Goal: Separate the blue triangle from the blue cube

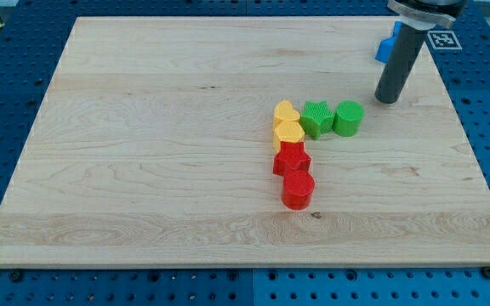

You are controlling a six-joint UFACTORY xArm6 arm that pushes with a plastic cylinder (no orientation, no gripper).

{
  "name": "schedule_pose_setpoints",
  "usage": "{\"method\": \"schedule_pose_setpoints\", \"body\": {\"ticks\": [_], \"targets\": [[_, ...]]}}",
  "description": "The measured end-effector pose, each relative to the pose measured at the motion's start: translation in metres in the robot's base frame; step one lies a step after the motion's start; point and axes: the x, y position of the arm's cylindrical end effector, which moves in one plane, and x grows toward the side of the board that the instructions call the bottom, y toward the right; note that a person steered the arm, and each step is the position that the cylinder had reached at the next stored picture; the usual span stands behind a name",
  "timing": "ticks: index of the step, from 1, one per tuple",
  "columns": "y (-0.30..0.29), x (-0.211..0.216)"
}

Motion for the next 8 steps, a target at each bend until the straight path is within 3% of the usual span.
{"method": "schedule_pose_setpoints", "body": {"ticks": [2, 5, 8], "targets": [[0.055, -0.01], [0.079, -0.013], [0.098, -0.098]]}}
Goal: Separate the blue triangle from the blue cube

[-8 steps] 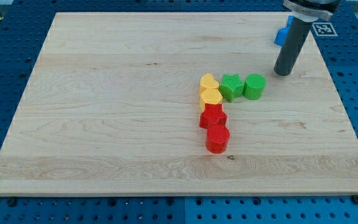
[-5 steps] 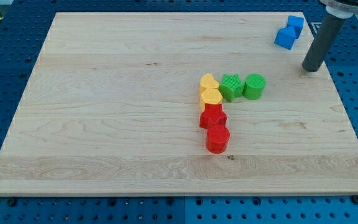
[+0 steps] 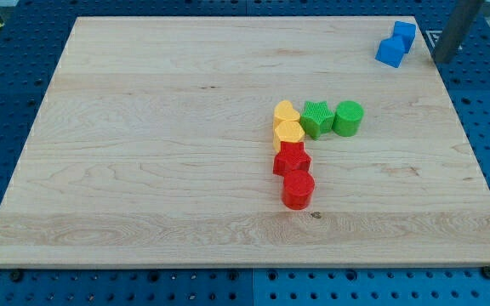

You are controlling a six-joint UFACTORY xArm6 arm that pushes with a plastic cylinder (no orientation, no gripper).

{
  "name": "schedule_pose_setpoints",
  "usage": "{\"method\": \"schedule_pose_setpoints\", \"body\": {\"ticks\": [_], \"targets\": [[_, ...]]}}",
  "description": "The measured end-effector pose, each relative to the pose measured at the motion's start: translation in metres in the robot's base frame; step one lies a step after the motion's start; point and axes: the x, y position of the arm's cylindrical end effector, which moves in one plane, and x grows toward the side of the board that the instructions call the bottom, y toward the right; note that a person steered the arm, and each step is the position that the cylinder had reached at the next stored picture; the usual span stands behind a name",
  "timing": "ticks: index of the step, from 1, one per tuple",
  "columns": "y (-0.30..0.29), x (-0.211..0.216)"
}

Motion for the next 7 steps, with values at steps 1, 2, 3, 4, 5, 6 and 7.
{"method": "schedule_pose_setpoints", "body": {"ticks": [1, 2, 3, 4, 5, 6, 7], "targets": [[-0.001, -0.012], [0.002, -0.024], [-0.016, -0.035], [-0.041, -0.035], [-0.042, -0.032], [-0.048, -0.013], [-0.051, -0.011]]}}
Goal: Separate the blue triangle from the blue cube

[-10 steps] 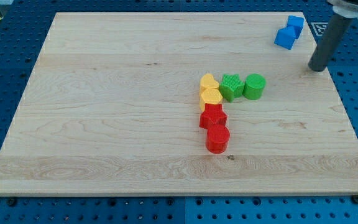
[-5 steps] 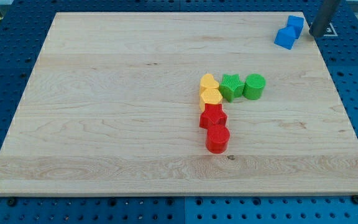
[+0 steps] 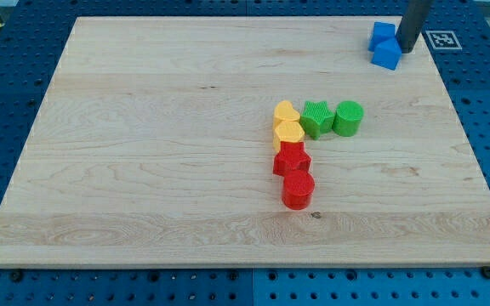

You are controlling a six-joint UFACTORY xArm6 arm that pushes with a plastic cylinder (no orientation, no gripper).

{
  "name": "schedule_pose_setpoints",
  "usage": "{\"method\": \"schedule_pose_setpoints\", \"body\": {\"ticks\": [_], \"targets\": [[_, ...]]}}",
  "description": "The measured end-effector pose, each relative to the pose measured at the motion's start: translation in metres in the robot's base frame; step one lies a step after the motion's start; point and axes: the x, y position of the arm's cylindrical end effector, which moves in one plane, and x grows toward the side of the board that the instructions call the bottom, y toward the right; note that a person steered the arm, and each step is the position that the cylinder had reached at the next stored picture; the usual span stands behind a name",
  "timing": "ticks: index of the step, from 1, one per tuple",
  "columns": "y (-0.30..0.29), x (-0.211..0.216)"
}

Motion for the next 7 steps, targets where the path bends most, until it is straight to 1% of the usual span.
{"method": "schedule_pose_setpoints", "body": {"ticks": [1, 2, 4, 5, 7], "targets": [[-0.003, 0.013], [-0.014, 0.016], [-0.02, 0.01], [-0.036, 0.005], [-0.062, 0.033]]}}
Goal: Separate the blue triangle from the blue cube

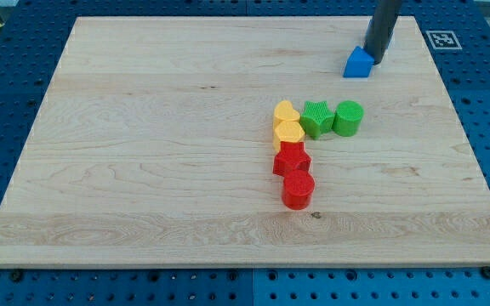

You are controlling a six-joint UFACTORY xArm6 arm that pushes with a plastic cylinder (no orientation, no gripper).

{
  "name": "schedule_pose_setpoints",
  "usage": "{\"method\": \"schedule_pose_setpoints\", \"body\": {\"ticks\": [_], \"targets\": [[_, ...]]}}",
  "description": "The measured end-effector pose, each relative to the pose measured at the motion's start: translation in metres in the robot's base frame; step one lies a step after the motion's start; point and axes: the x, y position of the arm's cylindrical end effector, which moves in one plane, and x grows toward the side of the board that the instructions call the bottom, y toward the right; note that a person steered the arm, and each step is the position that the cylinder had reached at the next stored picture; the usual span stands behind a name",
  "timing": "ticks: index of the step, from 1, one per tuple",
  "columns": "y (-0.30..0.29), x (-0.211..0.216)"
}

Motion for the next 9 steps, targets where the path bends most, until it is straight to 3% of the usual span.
{"method": "schedule_pose_setpoints", "body": {"ticks": [9], "targets": [[-0.031, 0.031]]}}
